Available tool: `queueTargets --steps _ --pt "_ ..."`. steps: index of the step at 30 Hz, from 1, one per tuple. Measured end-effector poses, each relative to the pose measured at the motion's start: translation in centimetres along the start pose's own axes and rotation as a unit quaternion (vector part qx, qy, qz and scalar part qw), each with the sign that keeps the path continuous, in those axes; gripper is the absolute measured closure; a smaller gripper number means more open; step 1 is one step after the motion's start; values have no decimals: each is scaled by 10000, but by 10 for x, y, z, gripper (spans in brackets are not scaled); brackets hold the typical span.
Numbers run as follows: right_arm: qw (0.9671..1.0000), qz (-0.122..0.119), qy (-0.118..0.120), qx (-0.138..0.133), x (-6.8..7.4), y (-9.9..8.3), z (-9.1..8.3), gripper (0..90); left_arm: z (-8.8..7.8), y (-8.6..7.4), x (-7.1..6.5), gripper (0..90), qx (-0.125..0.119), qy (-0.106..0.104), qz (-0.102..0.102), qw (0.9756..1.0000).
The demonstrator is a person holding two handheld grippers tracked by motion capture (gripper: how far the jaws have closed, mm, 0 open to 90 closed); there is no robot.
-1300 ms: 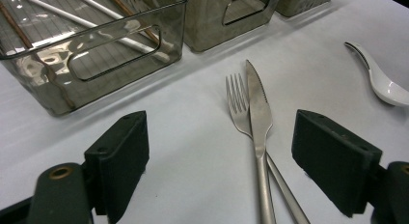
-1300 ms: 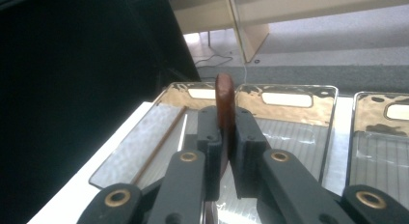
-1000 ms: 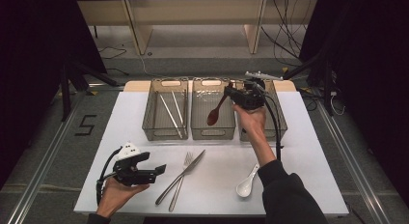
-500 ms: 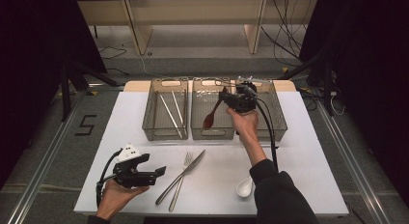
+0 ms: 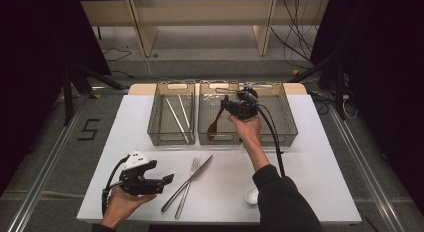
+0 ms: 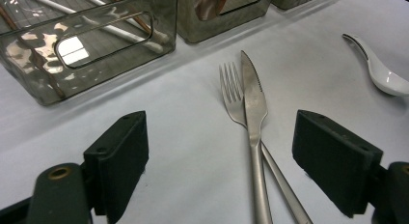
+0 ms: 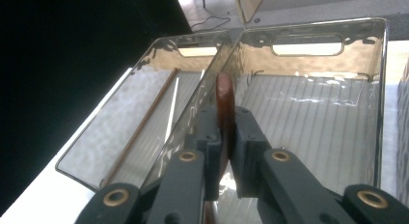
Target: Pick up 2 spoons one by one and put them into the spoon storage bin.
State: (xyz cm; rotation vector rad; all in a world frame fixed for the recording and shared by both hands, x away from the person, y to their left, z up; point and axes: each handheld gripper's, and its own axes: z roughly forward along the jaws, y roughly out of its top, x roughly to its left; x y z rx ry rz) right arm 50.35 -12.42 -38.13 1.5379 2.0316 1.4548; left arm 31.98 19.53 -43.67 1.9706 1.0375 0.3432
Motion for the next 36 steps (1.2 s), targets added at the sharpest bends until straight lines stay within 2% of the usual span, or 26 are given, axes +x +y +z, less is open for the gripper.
queueTargets --steps 6,13,16,19,21,25,31,33,36 --pt "10000 31 2 89 -1 -2 6 836 1 -1 -1 198 4 -1 -1 10000" --pt "9996 -11 -140 228 -6 -3 12 821 1 -1 -1 198 -2 -11 24 10000" --pt "9993 -21 -223 298 -9 -2 12 739 2 -1 -1 198 14 -7 14 10000" --pt "9983 -187 -411 358 -11 -2 12 656 2 -1 -1 198 20 -8 39 10000" --pt "9980 -145 -470 401 -13 -1 11 568 3 -1 -2 198 21 -10 36 10000" --pt "9949 -432 -704 587 -12 0 10 507 4 -1 -2 198 62 -13 35 10000" --pt "9933 -434 -726 790 -14 2 9 421 5 -1 -3 198 103 -33 66 9999" --pt "9897 -515 -798 1071 -14 2 13 375 5 -1 -3 198 109 -38 63 9999" --pt "9881 -612 -842 1131 -12 2 15 359 5 -1 -3 198 112 -37 78 9999"
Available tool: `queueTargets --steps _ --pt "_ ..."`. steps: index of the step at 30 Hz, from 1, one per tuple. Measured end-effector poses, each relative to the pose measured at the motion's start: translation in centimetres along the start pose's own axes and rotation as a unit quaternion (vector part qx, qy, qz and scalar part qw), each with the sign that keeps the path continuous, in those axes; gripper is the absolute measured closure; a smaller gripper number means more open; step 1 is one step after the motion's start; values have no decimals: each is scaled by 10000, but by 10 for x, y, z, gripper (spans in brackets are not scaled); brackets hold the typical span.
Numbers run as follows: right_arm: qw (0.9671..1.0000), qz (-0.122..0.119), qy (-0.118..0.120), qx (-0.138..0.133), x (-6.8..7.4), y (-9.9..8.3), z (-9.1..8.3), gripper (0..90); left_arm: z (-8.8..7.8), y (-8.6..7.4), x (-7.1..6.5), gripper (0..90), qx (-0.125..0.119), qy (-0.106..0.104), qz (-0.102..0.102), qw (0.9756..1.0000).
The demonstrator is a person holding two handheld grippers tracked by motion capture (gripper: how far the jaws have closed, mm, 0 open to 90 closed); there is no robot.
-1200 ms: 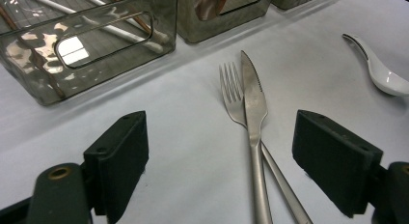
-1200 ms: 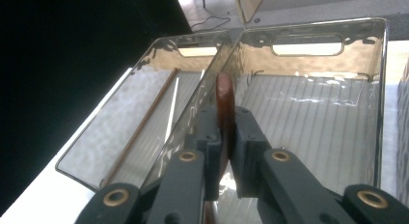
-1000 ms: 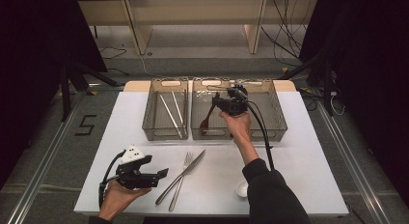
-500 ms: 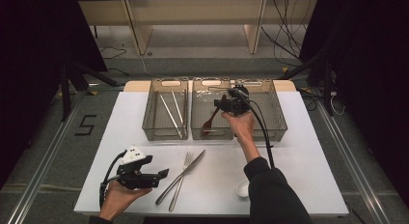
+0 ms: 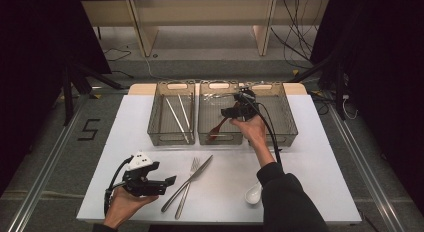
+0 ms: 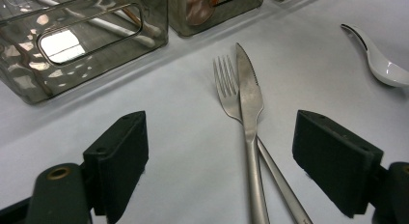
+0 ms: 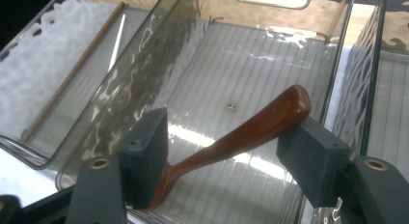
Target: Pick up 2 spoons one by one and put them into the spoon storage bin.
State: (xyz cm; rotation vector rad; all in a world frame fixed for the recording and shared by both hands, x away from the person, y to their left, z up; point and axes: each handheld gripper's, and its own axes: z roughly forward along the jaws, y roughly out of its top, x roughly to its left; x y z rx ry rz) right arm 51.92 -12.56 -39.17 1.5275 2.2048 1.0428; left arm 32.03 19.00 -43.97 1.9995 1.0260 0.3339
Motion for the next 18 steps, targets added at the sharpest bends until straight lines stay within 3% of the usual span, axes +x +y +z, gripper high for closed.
queueTargets --steps 6,12,18 --pt "9987 -329 -333 211 3 1 4 306 0 0 1 198 13 -22 -21 10000" --pt "9981 -398 -462 -10 -1 5 1 283 0 0 0 198 29 -31 -10 10000" --pt "9978 -476 -367 -289 -6 11 -8 294 1 0 0 198 15 -41 -2 10000"
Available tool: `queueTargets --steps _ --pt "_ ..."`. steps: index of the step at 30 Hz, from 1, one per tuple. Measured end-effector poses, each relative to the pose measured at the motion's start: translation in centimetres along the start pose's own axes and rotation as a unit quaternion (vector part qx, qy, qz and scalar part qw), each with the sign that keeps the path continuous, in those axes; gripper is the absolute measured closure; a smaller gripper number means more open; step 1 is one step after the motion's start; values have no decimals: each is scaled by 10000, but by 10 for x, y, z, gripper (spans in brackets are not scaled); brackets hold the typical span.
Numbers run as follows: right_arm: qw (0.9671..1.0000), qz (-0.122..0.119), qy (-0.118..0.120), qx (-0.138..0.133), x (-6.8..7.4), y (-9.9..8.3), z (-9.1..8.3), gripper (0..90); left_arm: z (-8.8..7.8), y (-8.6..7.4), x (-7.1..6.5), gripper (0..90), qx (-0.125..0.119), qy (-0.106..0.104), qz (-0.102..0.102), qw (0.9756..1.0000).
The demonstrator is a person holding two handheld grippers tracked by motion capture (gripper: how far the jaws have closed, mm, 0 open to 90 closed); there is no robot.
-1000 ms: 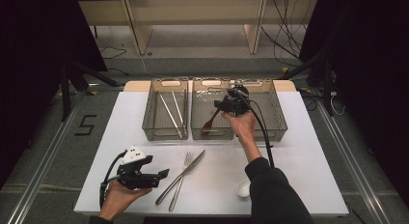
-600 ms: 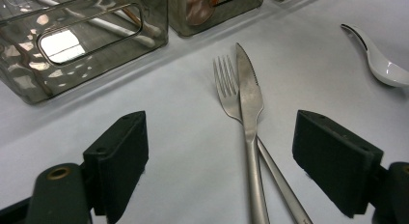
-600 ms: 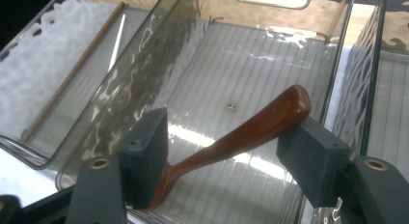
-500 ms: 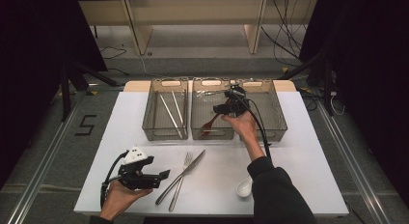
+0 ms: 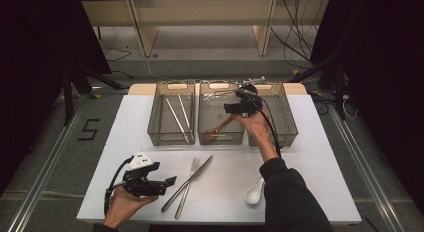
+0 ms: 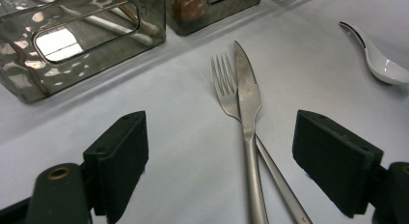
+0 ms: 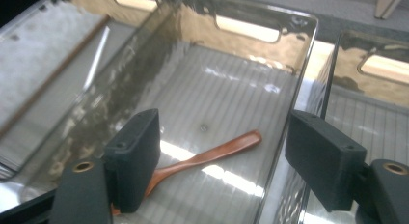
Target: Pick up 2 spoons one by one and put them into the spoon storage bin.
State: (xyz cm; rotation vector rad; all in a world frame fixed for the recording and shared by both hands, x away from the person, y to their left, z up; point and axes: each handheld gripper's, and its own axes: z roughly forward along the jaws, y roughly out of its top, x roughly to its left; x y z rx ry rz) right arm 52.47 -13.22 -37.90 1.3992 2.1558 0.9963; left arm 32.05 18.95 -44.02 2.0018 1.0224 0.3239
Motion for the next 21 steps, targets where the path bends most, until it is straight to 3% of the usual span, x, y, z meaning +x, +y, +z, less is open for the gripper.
queueTargets --steps 10,16,21 --pt "9998 -14 175 -63 -4 -1 -15 289 0 0 1 198 12 10 -17 10000" --pt "9987 -108 486 -69 -1 -10 -33 299 -1 0 0 197 10 24 -21 10000" --pt "9963 -201 832 -9 3 -28 -50 314 0 0 1 196 20 32 -16 10000"
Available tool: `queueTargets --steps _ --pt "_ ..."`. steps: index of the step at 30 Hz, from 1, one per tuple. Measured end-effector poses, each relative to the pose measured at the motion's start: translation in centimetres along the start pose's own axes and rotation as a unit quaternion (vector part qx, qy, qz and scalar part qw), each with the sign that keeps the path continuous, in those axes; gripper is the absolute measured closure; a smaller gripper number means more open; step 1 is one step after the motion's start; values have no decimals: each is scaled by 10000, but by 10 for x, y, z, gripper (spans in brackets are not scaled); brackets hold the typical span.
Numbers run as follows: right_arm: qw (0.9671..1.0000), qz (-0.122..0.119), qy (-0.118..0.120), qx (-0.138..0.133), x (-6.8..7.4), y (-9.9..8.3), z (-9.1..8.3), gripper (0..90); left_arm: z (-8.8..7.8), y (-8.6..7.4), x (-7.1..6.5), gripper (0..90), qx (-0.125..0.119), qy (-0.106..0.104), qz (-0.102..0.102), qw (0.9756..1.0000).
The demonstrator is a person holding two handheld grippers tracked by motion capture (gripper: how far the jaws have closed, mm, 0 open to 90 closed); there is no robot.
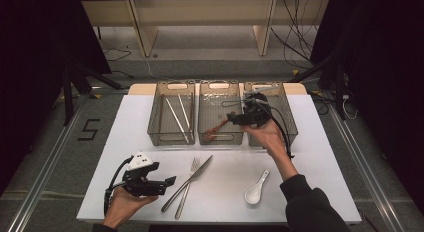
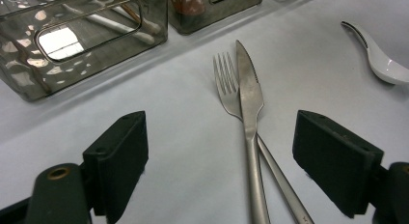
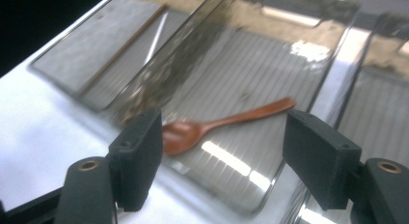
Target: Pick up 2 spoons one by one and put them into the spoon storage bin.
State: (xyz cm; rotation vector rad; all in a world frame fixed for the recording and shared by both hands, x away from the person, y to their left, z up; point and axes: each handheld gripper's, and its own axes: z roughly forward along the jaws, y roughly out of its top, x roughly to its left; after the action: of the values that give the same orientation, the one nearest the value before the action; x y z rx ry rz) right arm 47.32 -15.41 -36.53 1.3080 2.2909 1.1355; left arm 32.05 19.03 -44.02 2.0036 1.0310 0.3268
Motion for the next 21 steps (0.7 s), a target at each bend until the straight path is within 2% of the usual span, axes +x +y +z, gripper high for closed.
queueTargets --steps 7,11,17,21 --pt "9996 -73 256 51 8 -27 -19 343 0 0 0 196 -7 15 -8 10000" --pt "9991 -154 382 116 11 -45 -28 388 0 0 1 196 15 16 1 10000" --pt "9981 -254 483 294 9 -69 -32 497 -1 0 1 196 4 30 2 10000" --pt "9970 -312 504 492 3 -85 -29 579 0 -1 2 196 -40 36 -25 10000"
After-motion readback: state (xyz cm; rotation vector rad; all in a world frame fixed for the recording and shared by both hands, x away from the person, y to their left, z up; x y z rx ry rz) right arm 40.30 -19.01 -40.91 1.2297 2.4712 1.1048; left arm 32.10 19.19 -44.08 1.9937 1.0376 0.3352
